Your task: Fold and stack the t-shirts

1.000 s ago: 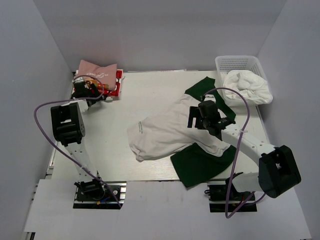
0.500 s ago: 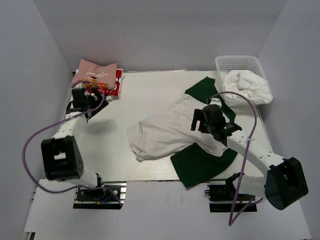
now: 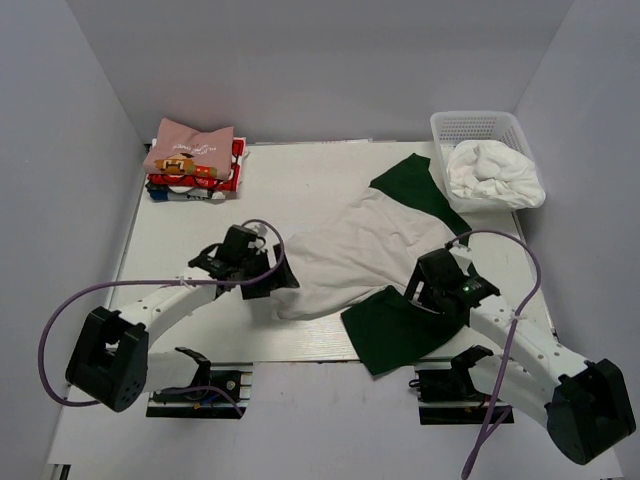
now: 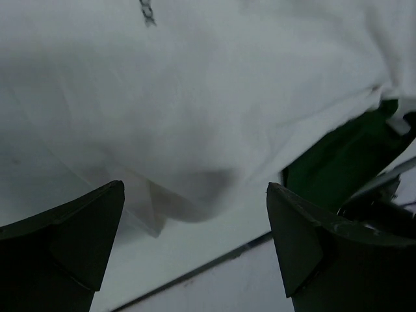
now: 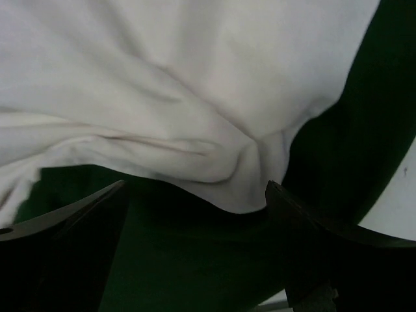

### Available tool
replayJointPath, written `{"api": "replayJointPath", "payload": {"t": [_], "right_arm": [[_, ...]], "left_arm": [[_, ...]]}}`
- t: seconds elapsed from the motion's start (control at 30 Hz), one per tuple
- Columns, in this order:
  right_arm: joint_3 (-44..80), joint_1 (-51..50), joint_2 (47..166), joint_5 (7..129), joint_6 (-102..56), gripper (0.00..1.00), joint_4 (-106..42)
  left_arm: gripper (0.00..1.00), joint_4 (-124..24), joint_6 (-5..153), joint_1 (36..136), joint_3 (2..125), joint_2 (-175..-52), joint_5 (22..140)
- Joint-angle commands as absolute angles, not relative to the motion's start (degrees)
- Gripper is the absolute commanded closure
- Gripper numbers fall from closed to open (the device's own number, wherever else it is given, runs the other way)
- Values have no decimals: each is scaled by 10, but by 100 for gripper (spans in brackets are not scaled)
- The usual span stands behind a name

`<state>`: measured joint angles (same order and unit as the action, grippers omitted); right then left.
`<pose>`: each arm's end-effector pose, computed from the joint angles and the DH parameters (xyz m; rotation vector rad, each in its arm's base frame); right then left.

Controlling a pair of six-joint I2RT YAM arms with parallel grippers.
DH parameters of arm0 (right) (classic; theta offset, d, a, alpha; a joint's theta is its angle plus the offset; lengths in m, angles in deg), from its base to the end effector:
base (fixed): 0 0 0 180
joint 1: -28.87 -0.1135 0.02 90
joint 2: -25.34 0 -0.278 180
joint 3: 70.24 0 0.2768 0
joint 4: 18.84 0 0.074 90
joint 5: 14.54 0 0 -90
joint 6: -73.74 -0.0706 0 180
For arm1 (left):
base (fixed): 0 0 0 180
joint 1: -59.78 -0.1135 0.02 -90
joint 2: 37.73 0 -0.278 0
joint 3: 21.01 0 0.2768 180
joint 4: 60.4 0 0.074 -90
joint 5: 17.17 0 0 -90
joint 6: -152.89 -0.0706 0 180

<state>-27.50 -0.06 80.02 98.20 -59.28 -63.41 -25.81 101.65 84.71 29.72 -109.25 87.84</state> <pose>0.1942 0.0762 0.1670 0.4465 2.4076 0.0342 0.2384 -0.1310 0.1619 -0.2124 2.6615 -0.7372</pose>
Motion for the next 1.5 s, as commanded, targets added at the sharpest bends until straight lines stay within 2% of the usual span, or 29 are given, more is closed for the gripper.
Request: {"api": "replayJointPath", "payload": {"t": [0.0, 0.13, 0.23, 0.27, 0.37, 0.4, 0.47, 0.5, 0.67, 0.77, 0.8, 0.9, 1.03, 1.13, 1.23, 1.47], "right_arm": [[-301, 3, 791, 977, -634, 10, -673], [-316, 3, 838, 963, -631, 10, -634], [-313, 3, 864, 966, -605, 10, -568], [-304, 3, 882, 967, -599, 10, -546], [-275, 4, 940, 971, -573, 10, -503], [-259, 3, 967, 978, -571, 10, -497], [-224, 6, 1027, 987, -566, 10, -484], [-217, 5, 1043, 995, -565, 10, -465], [-107, 17, 1148, 1031, -527, 10, -450], [-48, 29, 1179, 1034, -469, 10, -428], [5, 33, 1191, 1009, -441, 10, -432], [34, 21, 1172, 977, -378, 10, -473], [-34, -2, 1081, 930, -336, 10, -484], [-76, -61, 1025, 859, -315, 10, -502], [-99, -141, 1020, 870, -338, 10, -552], [-139, -239, 1044, 845, -366, 10, -577]], "left_arm": [[0, -200, 1035, 904, 287, -1071, 875], [0, -192, 1030, 929, 287, -1092, 864], [19, -216, 1024, 950, 282, -1113, 843], [33, -206, 1024, 950, 291, -1136, 829], [44, -192, 1011, 956, 318, -1171, 788], [59, -192, 1004, 956, 323, -1190, 774], [75, -192, 1004, 956, 334, -1209, 750], [98, -192, 1004, 956, 342, -1220, 723], [100, -177, 1023, 940, 420, -1258, 576], [100, -169, 1023, 940, 489, -1258, 527], [100, -169, 1023, 940, 512, -1250, 527], [100, -180, 1017, 940, 520, -1226, 532], [100, -177, 1016, 940, 507, -1186, 544], [100, -177, 1016, 940, 492, -1173, 544], [100, -170, 1016, 940, 485, -1165, 533], [100, -170, 1016, 940, 478, -1159, 533]]}}
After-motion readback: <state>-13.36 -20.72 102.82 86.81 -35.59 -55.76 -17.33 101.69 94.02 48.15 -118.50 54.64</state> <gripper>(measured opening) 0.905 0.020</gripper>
